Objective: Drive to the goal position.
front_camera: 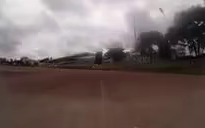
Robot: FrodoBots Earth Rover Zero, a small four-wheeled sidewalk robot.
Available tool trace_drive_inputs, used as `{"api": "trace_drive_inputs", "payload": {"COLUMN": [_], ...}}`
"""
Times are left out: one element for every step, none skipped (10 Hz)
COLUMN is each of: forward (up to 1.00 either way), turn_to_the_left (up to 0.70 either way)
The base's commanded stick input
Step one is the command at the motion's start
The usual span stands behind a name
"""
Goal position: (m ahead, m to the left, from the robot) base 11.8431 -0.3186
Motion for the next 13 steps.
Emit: {"api": "trace_drive_inputs", "payload": {"forward": [0.67, 0.67, 0.67, 0.67, 0.67, 0.67, 0.67, 0.67, 0.67, 0.67, 0.67, 0.67, 0.67], "turn_to_the_left": [0.00, 0.00, 0.00, 0.00, 0.00, 0.00, 0.00, 0.00, 0.00, 0.00, 0.00, 0.00, 0.00]}}
